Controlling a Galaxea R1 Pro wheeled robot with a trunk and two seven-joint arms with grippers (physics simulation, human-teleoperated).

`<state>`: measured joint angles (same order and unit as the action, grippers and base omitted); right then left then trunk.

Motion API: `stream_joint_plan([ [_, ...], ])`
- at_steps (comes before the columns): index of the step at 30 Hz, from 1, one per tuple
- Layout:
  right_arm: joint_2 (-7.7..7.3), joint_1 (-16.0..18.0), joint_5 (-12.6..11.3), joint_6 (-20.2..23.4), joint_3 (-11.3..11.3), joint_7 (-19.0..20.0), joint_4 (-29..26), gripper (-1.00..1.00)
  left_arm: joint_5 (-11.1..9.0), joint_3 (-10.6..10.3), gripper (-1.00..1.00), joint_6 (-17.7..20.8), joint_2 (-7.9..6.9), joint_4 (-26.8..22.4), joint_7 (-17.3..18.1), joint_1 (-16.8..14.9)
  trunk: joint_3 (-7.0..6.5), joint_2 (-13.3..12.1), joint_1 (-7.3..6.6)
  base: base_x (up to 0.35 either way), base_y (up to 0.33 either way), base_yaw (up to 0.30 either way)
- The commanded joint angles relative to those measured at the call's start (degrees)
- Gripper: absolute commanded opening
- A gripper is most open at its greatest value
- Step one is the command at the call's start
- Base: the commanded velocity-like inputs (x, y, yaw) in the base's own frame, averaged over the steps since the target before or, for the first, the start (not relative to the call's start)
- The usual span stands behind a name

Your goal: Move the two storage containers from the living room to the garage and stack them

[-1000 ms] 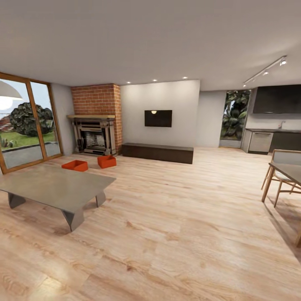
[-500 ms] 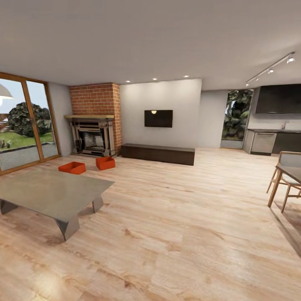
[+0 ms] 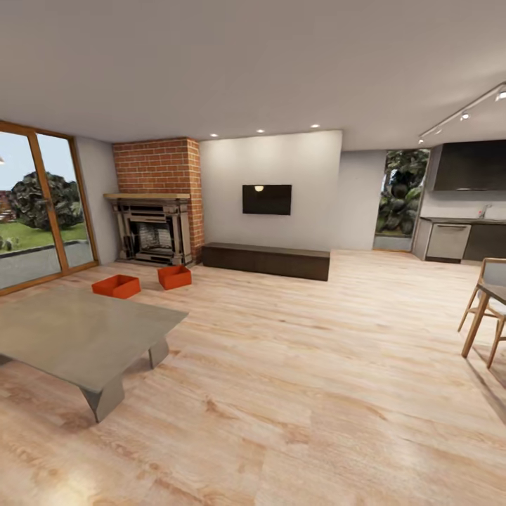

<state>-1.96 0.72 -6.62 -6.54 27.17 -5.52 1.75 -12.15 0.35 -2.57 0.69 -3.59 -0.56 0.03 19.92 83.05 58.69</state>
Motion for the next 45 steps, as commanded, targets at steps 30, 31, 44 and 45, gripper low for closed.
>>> stream_joint_plan([
  [30, 0.03, 0.1, -0.5, -0.4, 0.5, 0.0, 0.2, 1.0, -0.3, 0.0, 1.0, -0.1, 0.01, -0.1, -0.1, 0.0, 0.06, 0.0, 0.04, 0.326, -0.004, 0.0],
  [31, 0.03, 0.1, -0.5, -0.4, 0.5, 0.0, 0.2, 1.0, -0.3, 0.0, 1.0, -0.1, 0.01, -0.1, -0.1, 0.0, 0.06, 0.0, 0.04, 0.32, -0.072, 0.0],
  [44, 0.11, 0.1, -0.6, -0.5, 0.5, -0.1, 0.2, 1.0, -0.3, 0.0, 1.0, -0.1, 0.01, -0.1, -0.1, 0.1, 0.06, 0.0, 0.04, 0.3, -0.139, -0.038],
  [45, 0.11, 0.1, -0.6, -0.5, 0.5, -0.1, 0.2, 1.0, -0.3, 0.0, 1.0, -0.1, 0.01, -0.1, -0.1, 0.0, 0.06, 0.0, 0.04, 0.295, -0.156, -0.149],
])
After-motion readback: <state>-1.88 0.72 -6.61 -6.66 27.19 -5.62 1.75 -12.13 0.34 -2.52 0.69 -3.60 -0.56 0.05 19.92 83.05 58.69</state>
